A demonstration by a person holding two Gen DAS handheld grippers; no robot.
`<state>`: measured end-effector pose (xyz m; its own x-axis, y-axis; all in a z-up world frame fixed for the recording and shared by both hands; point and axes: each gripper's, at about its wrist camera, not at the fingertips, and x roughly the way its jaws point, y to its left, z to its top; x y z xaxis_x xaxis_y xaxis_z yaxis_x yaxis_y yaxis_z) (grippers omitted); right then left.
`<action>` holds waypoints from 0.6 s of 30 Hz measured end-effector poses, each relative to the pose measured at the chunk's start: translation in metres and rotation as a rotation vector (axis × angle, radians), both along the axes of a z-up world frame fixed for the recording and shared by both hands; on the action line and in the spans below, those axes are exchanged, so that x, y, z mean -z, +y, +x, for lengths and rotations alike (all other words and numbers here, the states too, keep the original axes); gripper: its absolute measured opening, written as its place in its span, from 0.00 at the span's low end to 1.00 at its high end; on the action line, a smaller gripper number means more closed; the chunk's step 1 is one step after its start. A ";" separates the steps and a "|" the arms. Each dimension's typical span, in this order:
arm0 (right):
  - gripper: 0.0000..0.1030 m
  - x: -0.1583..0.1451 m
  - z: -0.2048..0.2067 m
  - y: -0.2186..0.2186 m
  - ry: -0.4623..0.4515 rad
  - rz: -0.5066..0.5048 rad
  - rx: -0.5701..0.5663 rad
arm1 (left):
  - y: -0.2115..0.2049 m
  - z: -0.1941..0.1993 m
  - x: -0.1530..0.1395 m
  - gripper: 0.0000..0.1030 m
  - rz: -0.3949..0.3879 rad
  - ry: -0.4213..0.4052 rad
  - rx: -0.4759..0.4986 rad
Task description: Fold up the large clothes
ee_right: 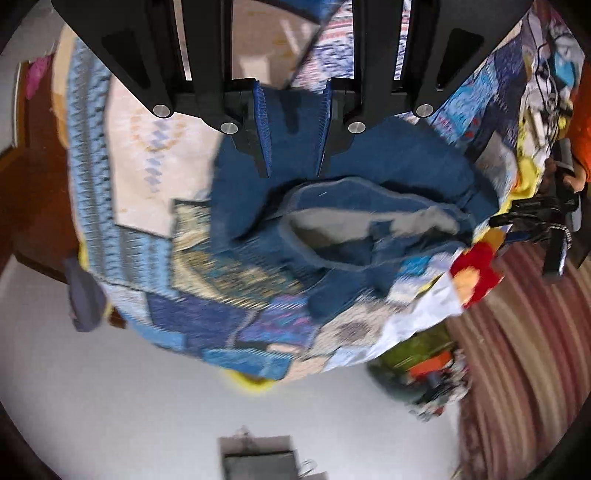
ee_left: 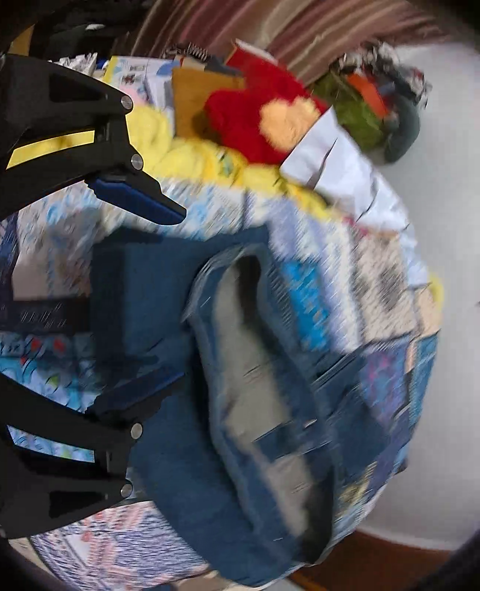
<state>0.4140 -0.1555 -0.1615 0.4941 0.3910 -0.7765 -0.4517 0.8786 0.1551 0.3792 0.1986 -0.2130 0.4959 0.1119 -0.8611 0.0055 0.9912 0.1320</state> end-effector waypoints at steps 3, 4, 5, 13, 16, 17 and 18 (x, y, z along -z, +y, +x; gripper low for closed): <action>0.18 0.024 0.004 0.026 0.033 -0.031 -0.039 | -0.020 0.008 0.028 0.78 0.042 0.056 0.053; 0.18 0.036 0.009 0.036 0.054 -0.050 -0.049 | -0.025 0.014 0.036 0.78 0.062 0.072 0.066; 0.18 0.045 0.015 0.044 0.073 -0.071 -0.059 | -0.030 0.026 0.046 0.78 0.097 0.087 0.072; 0.18 0.067 0.080 0.081 0.074 -0.133 -0.089 | 0.008 0.113 0.067 0.78 0.133 0.110 -0.128; 0.18 0.056 0.112 0.073 0.030 -0.094 -0.022 | 0.035 0.133 0.061 0.80 0.031 0.088 -0.191; 0.18 0.051 0.125 0.070 0.003 -0.093 0.026 | 0.043 0.140 0.058 0.80 0.001 0.067 -0.210; 0.18 0.048 0.140 0.063 -0.006 -0.070 0.071 | 0.046 0.144 0.056 0.80 -0.010 0.059 -0.220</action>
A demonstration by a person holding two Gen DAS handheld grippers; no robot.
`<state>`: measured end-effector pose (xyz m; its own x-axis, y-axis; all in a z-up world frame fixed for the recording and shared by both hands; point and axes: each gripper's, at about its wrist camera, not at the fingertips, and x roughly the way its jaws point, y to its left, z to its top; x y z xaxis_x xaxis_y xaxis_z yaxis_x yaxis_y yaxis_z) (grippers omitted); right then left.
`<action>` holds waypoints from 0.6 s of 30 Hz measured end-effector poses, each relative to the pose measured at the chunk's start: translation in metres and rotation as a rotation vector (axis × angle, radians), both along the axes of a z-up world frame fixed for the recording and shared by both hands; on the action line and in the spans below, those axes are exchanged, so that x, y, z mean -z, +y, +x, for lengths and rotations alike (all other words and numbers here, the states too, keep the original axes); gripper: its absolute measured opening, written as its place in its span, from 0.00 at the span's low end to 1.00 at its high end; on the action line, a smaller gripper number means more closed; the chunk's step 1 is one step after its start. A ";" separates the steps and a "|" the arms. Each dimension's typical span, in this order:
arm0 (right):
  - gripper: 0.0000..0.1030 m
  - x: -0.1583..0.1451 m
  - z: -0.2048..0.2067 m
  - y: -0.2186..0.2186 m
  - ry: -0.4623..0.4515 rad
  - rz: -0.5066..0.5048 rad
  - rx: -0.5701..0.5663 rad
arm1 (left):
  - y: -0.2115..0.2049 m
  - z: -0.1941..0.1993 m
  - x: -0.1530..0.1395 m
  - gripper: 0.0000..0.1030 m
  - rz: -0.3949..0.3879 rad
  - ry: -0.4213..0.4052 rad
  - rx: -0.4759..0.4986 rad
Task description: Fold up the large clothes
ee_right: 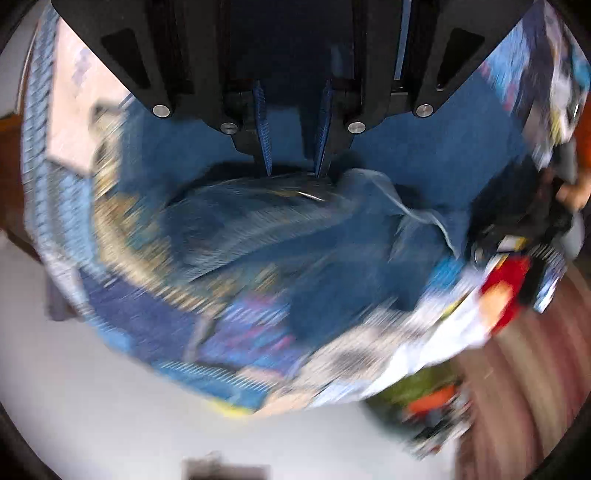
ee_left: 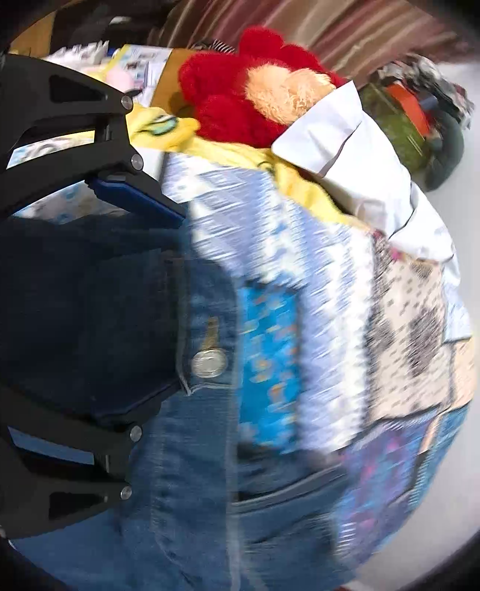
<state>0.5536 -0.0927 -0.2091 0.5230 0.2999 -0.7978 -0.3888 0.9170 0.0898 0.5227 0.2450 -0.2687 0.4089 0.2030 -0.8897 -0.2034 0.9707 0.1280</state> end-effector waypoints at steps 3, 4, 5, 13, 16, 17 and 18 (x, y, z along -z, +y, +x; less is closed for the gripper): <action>0.18 0.002 0.029 -0.015 0.047 0.061 0.085 | 0.007 0.009 -0.005 0.80 0.000 -0.011 -0.029; 0.18 0.003 0.034 -0.020 0.073 0.097 0.100 | 0.007 0.010 -0.008 0.80 0.007 -0.014 -0.030; 0.18 0.002 0.036 -0.023 0.086 0.119 0.111 | 0.007 0.008 -0.014 0.80 0.026 -0.029 -0.024; 0.18 -0.036 -0.007 -0.018 -0.058 0.058 0.061 | 0.008 -0.021 -0.075 0.81 0.063 -0.142 0.009; 0.18 -0.041 -0.025 0.002 -0.037 0.078 -0.021 | -0.003 -0.032 -0.093 0.81 0.103 -0.183 0.033; 0.18 -0.041 -0.032 0.012 -0.035 0.078 -0.050 | -0.007 -0.038 -0.101 0.82 0.113 -0.217 0.028; 0.18 -0.039 -0.038 0.019 -0.030 0.080 -0.073 | -0.008 -0.041 -0.105 0.84 0.107 -0.230 0.028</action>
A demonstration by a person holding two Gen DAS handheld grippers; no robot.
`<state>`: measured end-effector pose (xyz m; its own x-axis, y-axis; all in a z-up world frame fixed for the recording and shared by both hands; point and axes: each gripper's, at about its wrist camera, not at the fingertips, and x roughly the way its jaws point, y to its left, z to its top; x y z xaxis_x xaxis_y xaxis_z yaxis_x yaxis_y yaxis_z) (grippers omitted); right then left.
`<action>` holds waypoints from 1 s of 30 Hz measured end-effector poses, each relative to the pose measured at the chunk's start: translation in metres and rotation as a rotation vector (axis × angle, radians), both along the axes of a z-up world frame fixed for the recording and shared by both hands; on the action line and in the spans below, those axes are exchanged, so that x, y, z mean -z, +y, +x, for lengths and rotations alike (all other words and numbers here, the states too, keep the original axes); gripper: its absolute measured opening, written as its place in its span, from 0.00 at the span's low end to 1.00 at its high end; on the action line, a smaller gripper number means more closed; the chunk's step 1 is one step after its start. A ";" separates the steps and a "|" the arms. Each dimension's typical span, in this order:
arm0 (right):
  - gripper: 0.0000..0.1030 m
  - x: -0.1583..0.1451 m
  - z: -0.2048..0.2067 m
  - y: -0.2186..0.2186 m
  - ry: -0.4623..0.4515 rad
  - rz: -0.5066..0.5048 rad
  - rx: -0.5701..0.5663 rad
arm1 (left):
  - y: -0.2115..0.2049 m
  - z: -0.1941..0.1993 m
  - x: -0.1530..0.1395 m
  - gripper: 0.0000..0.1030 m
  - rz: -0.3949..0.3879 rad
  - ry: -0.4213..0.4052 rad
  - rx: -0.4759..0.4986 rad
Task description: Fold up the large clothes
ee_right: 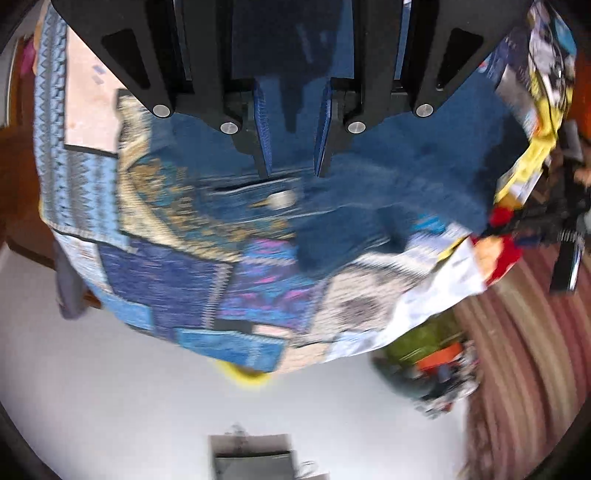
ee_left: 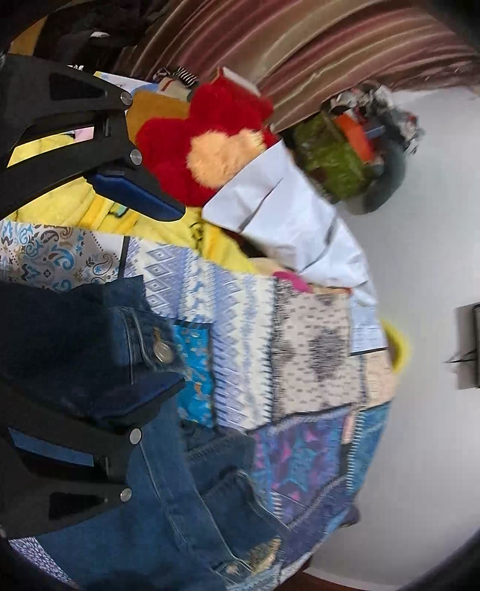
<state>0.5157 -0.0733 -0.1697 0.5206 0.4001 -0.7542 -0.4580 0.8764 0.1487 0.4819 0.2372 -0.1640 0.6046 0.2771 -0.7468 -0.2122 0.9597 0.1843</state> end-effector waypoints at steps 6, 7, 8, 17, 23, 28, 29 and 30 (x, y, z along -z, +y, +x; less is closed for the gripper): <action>0.18 0.028 -0.030 0.058 0.088 -0.013 -0.134 | -0.005 -0.018 0.012 0.86 -0.117 0.059 0.054; 0.18 0.037 -0.034 0.068 0.103 -0.036 -0.158 | -0.008 -0.021 0.019 0.86 -0.123 0.074 0.068; 0.18 0.045 -0.038 0.075 0.114 -0.064 -0.181 | -0.012 -0.026 0.030 0.86 -0.121 0.106 0.093; 0.18 0.089 -0.066 0.070 -0.030 -0.410 -0.240 | 0.010 -0.083 0.107 0.90 -0.053 0.244 0.112; 0.90 0.076 -0.069 0.018 -0.107 -0.491 -0.078 | 0.031 -0.108 0.102 0.97 -0.063 0.207 0.070; 0.93 0.063 -0.066 -0.052 0.015 -0.321 0.024 | 0.037 -0.123 0.091 0.97 -0.030 0.180 0.018; 0.93 0.061 -0.067 -0.062 0.052 -0.273 0.039 | 0.042 -0.127 0.089 0.97 0.022 0.180 -0.022; 0.93 0.060 -0.067 -0.074 0.086 -0.236 0.067 | 0.046 -0.130 0.088 0.97 0.056 0.181 -0.046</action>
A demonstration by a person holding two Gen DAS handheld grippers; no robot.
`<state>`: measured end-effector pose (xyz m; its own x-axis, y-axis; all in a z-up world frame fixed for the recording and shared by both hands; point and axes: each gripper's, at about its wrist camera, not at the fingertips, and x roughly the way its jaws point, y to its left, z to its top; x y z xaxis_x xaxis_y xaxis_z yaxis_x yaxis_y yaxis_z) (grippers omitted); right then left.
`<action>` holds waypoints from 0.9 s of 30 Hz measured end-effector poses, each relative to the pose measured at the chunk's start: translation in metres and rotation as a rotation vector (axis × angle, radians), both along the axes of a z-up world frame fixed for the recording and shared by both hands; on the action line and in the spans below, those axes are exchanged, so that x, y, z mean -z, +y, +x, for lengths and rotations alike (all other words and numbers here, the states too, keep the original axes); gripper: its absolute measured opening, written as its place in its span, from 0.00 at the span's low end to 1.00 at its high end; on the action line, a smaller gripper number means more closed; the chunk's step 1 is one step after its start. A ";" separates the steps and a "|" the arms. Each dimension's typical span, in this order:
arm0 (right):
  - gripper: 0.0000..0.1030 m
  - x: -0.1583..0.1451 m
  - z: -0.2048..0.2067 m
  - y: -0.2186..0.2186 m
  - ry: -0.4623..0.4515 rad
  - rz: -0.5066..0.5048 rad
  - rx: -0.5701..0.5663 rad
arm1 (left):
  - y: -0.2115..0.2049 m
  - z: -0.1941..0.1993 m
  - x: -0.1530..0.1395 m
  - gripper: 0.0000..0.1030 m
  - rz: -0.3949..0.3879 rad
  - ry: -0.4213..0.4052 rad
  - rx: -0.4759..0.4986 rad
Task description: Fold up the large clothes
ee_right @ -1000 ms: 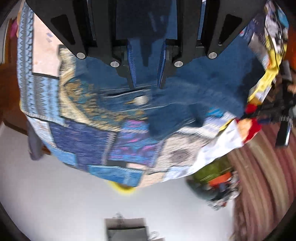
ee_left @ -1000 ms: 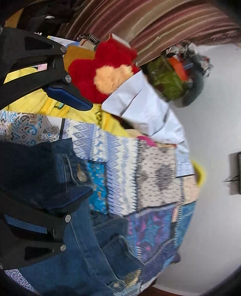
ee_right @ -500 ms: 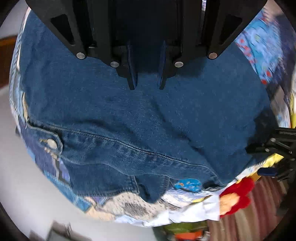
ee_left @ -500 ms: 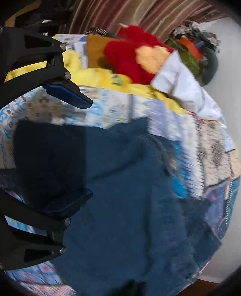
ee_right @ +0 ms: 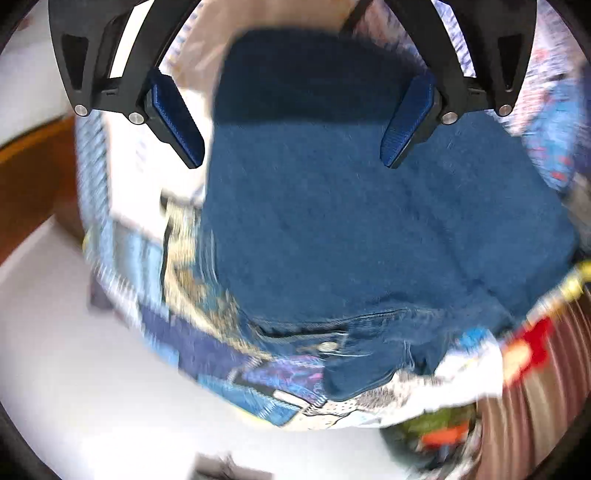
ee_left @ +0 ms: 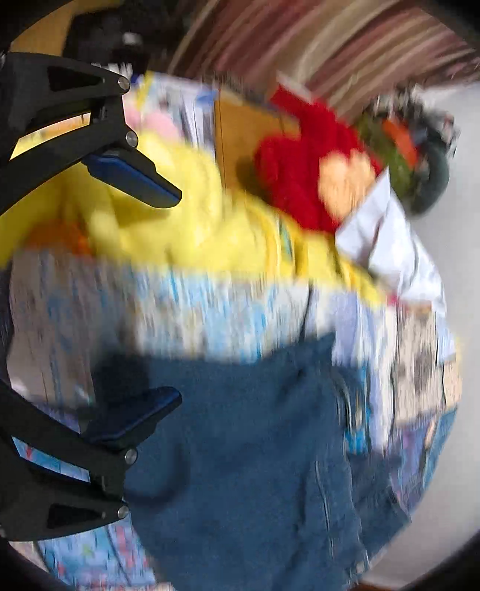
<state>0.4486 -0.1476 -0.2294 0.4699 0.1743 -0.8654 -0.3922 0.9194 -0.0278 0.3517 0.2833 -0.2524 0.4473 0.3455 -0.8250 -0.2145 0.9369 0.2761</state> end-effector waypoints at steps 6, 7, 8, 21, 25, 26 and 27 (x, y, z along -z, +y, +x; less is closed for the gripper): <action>0.93 -0.009 -0.007 -0.062 0.064 0.079 0.173 | 0.037 -0.029 -0.004 0.96 0.047 0.030 -0.135; 0.93 -0.013 -0.010 -0.068 0.064 0.083 0.188 | 0.040 -0.035 -0.007 0.96 0.036 0.019 -0.149; 0.93 -0.016 -0.012 -0.068 0.053 0.074 0.201 | 0.043 -0.044 -0.014 0.96 0.007 -0.007 -0.167; 0.94 -0.090 -0.052 -0.003 -0.129 0.277 0.070 | -0.010 -0.076 -0.046 0.96 -0.500 -0.243 -0.164; 0.94 -0.078 -0.046 0.038 -0.060 0.345 0.013 | -0.023 -0.059 -0.009 0.96 -0.712 -0.187 -0.179; 0.94 -0.071 -0.043 0.049 -0.038 0.347 0.002 | -0.025 -0.053 0.002 0.95 -0.766 -0.168 -0.180; 0.94 -0.061 -0.039 0.061 -0.012 0.345 -0.010 | -0.026 -0.051 0.010 0.95 -0.802 -0.165 -0.185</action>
